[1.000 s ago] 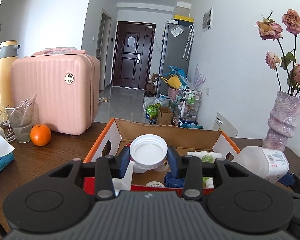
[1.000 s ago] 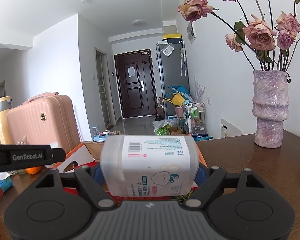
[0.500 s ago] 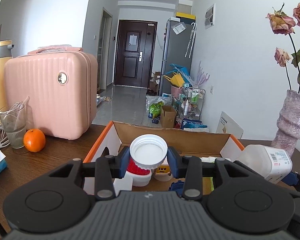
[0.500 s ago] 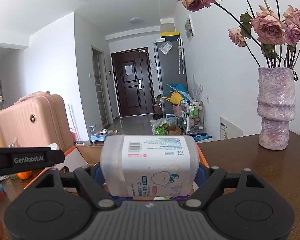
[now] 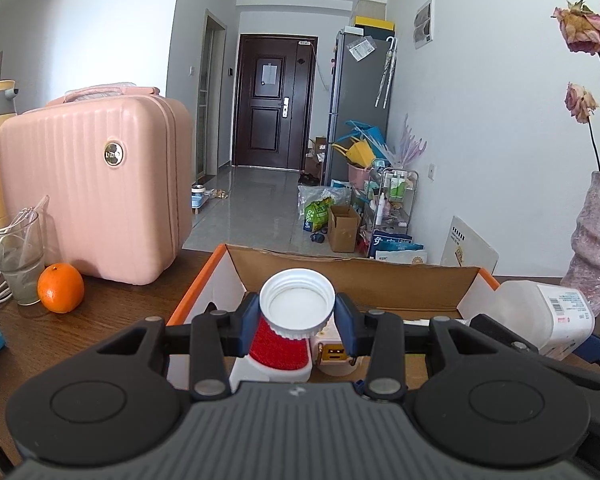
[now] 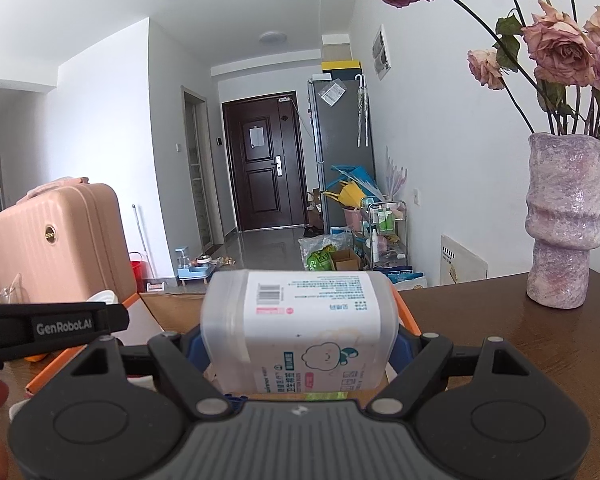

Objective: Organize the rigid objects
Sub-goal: 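Lower the cap and container into the box and open both grippers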

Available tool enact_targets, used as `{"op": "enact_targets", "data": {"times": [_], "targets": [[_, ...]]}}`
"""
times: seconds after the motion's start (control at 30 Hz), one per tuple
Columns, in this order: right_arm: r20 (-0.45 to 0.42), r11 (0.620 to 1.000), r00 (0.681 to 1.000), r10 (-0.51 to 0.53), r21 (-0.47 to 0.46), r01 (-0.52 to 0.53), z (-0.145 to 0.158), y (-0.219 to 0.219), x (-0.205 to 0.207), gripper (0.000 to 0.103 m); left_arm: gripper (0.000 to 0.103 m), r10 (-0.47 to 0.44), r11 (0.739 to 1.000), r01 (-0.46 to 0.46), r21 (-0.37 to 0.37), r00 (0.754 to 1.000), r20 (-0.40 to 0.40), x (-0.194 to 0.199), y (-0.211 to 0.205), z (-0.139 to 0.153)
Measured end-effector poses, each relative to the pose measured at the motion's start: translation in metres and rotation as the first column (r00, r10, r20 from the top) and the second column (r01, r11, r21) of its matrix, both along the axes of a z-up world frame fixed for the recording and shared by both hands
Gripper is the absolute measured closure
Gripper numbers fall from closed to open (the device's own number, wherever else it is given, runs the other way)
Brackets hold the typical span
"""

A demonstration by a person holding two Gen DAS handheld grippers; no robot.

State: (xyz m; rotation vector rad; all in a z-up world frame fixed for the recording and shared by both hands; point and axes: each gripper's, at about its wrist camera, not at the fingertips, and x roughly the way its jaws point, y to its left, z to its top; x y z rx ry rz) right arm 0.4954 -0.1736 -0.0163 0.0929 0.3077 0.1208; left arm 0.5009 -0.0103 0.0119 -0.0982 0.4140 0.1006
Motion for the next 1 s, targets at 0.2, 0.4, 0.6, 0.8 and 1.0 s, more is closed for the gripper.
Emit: {"op": "enact_targets", "data": {"times": [0.2,0.4,0.6,0.8,1.0], "targets": [[-0.002,1.000,1.000,0.004,-0.018,-0.004,-0.002,0.003,0.009,0.022,0.062,0.011,1.000,-0.010,0.009,1.000,-0.020,0.011,0.001,-0.003],[-0.007,0.999,1.000,0.001,-0.033,-0.001,-0.004,0.006,0.014,0.022,0.062,0.016,1.000,-0.015,0.019,0.999,-0.041,0.022,0.002,-0.007],[-0.012,0.999,1.000,0.004,-0.049,-0.004,-0.007,0.009,0.019,0.022,0.062,0.019,0.999,-0.018,0.031,0.998,-0.055,0.030,0.003,-0.009],[-0.025,0.998,1.000,0.010,-0.065,-0.012,-0.009,0.011,0.024,0.022,0.062,0.021,0.999,-0.019,0.036,0.997,-0.069,0.035,0.003,-0.011],[-0.068,0.997,0.998,0.015,-0.071,-0.020,-0.011,0.008,0.028,0.020,0.046,0.022,0.999,-0.020,0.032,0.997,-0.076,0.033,0.004,-0.010]]}}
